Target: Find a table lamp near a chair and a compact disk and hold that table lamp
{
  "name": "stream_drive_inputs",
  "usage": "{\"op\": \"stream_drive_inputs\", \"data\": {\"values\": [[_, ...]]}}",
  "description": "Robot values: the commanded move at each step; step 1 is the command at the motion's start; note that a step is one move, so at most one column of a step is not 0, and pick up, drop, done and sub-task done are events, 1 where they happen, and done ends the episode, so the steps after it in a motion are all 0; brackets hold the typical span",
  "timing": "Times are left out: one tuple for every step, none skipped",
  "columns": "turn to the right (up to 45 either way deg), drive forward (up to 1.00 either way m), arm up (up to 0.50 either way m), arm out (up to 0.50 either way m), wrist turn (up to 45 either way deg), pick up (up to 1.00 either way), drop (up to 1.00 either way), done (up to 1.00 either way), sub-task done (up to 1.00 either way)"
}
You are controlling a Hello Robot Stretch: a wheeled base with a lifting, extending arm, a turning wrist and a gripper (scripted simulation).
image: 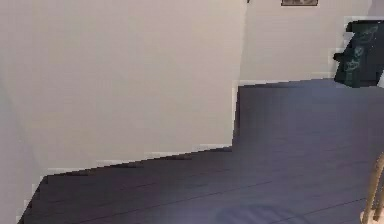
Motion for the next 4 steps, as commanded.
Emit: {"op": "stream_drive_inputs", "data": {"values": [[45.0, 0.00, 0.00, 0.00, 0.0, 0.00, 0.00, 0.00, 0.00], [18.0, 0.00, 0.00, 0.00, 0.0, 0.00, 0.00, 0.00, 0.00], [0.0, 0.45, 0.00, 0.00, 0.0, 0.00, 0.00, 0.00, 0.00], [-30.0, 0.00, 0.00, 0.00, 0.0, 0.00, 0.00, 0.00, 0.00]]}}
